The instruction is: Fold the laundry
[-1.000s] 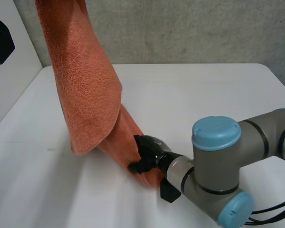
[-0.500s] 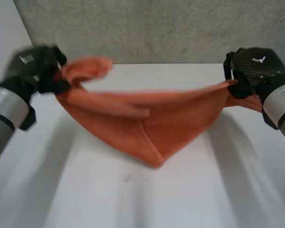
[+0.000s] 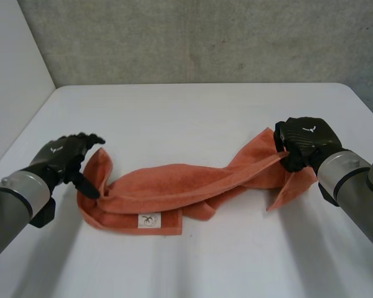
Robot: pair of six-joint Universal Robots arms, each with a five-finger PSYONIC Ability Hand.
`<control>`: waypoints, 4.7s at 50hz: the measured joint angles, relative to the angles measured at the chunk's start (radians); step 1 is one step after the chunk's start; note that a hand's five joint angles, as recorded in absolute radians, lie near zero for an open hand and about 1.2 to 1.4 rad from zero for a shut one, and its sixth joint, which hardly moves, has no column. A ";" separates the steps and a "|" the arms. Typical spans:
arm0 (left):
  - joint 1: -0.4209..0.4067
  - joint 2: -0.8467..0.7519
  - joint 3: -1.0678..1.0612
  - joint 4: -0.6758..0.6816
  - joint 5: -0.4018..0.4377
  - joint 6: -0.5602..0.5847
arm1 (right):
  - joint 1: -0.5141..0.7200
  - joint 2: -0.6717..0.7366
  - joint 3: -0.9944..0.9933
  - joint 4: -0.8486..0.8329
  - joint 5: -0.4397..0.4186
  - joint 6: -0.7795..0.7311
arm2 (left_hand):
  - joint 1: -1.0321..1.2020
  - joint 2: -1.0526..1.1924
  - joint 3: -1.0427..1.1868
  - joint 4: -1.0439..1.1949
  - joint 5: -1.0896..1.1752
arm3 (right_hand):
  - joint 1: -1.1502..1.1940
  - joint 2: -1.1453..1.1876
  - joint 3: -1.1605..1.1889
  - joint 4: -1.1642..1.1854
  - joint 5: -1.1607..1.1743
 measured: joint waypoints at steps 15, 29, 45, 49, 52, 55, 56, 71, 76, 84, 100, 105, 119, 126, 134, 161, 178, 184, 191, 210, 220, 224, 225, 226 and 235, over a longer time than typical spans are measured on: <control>-0.268 0.141 -0.002 0.002 -0.022 0.058 | 0.000 -0.003 0.015 -0.001 0.003 -0.002 | 0.000 -0.005 0.000 0.000 0.000 | 0.000 0.000 0.000 0.000 0.000; -0.259 -0.027 0.005 0.009 -0.218 0.267 | -0.009 -0.001 0.018 -0.002 0.003 -0.003 | 0.000 -0.005 0.000 0.000 0.000 | 0.000 0.000 0.000 0.000 0.000; -0.213 -0.162 0.031 0.115 -0.269 0.401 | -0.002 0.008 0.039 0.000 0.006 -0.071 | 0.060 0.071 0.064 0.076 0.079 | 0.000 0.000 0.000 0.000 0.000; -0.191 -0.191 0.035 0.121 -0.270 0.459 | -0.005 0.013 0.041 0.002 0.008 -0.107 | 0.060 0.071 0.064 0.076 0.079 | 0.000 0.000 0.000 0.000 0.000; -0.177 -0.197 0.036 0.117 -0.271 0.479 | -0.007 0.027 0.038 0.003 0.009 -0.133 | 0.060 0.071 0.064 0.076 0.079 | 0.000 0.000 0.000 0.000 0.000; -0.169 -0.195 0.035 0.114 -0.270 0.485 | -0.008 0.040 0.034 0.003 0.011 -0.147 | 0.060 0.071 0.063 0.076 0.079 | 0.000 0.000 0.000 0.000 0.000; -0.165 -0.193 0.034 0.112 -0.269 0.487 | -0.009 0.047 0.031 0.003 0.013 -0.153 | 0.060 0.071 0.063 0.076 0.079 | 0.000 0.000 0.000 0.000 0.000; -0.134 -0.227 0.055 0.130 -0.257 0.483 | 0.000 0.089 0.021 0.004 0.023 -0.171 | 0.547 0.532 0.515 0.525 0.523 | 0.010 0.008 0.006 0.006 0.002; -0.129 -0.281 0.096 0.171 -0.240 0.483 | 0.001 0.117 0.003 0.007 0.023 -0.186 | 0.875 0.892 0.880 0.895 0.883 | 0.010 0.008 0.006 0.006 0.002; -0.128 -0.332 0.203 0.243 -0.219 0.484 | 0.000 0.172 -0.075 0.010 0.024 -0.211 | 0.875 0.939 0.928 0.940 0.891 | 0.010 0.008 0.006 0.006 0.001; -0.123 -0.141 0.573 0.459 -0.256 0.349 | -0.007 0.056 -0.506 -0.340 0.147 -0.197 | 0.875 0.942 0.933 0.944 0.891 | 0.010 0.008 0.006 0.006 0.003; -0.108 -0.048 0.488 0.548 -0.268 0.236 | -0.011 -0.044 -0.417 -0.445 0.127 -0.132 | 0.875 0.942 0.933 0.944 0.891 | 0.010 0.008 0.006 0.006 0.005; -0.056 -0.080 -0.017 0.558 -0.183 0.167 | -0.022 0.019 -0.027 -0.161 -0.053 -0.176 | 0.875 0.944 0.935 0.945 0.891 | 0.010 0.008 0.006 0.006 0.007; -0.045 -0.201 -0.093 0.528 -0.161 0.189 | -0.036 0.161 0.029 -0.094 -0.049 -0.225 | 0.875 0.944 0.935 0.945 0.891 | -0.087 -0.132 -0.134 -0.142 -0.100; -0.046 -0.210 -0.094 0.473 -0.164 0.230 | -0.083 0.204 0.059 -0.092 -0.047 -0.218 | 0.875 0.944 0.935 0.945 0.891 | -0.267 -0.355 -0.369 -0.377 -0.335; 0.007 -0.222 -0.097 0.366 -0.161 0.301 | -0.231 0.167 0.132 -0.128 -0.066 -0.078 | 0.565 0.570 0.572 0.573 0.585 | -0.001 0.003 0.003 0.004 -0.007; 0.067 -0.238 -0.100 0.334 -0.159 0.328 | -0.233 0.125 0.135 -0.119 -0.066 -0.093 | 0.856 0.838 0.831 0.832 0.824 | -0.001 0.003 0.003 0.004 -0.007; 0.065 -0.142 -0.113 0.312 -0.160 0.334 | -0.231 0.046 0.116 -0.055 -0.063 -0.166 | 0.887 0.942 0.932 0.944 0.891 | -0.001 0.003 0.003 0.004 -0.007; 0.065 0.101 -0.088 0.162 -0.160 0.394 | -0.230 -0.120 0.033 0.160 -0.059 -0.331 | 0.887 0.943 0.932 0.944 0.891 | -0.001 0.003 0.003 0.004 -0.007; 0.075 0.028 -0.017 -0.140 -0.162 0.588 | -0.210 -0.022 -0.039 0.555 0.050 -0.685 | 0.887 0.944 0.933 0.945 0.891 | -0.001 0.003 0.003 0.004 -0.007; 0.029 -0.197 0.284 -0.095 -0.219 0.587 | -0.115 0.134 -0.348 0.440 0.182 -0.666 | 0.887 0.944 0.934 0.945 0.891 | -0.001 0.003 0.003 0.004 -0.007; -0.016 -0.194 0.489 -0.065 -0.271 0.574 | -0.094 0.125 -0.543 0.329 0.191 -0.587 | 0.887 0.945 0.934 0.945 0.891 | -0.001 0.003 0.003 0.004 -0.007; -0.027 -0.189 0.534 -0.050 -0.282 0.568 | -0.090 0.114 -0.589 0.287 0.190 -0.557 | 0.887 0.945 0.934 0.945 0.891 | -0.001 0.003 0.003 0.004 -0.007; -0.027 -0.189 0.534 -0.050 -0.282 0.568 | -0.090 0.114 -0.589 0.287 0.190 -0.557 | 0.887 0.945 0.934 0.945 0.891 | -0.001 0.003 0.003 0.004 -0.007; -0.070 -0.045 0.660 0.358 -0.303 0.459 | -0.084 -0.088 -0.619 -0.046 0.162 -0.355 | 0.887 0.945 0.935 0.945 0.891 | 0.005 0.003 0.005 0.004 0.010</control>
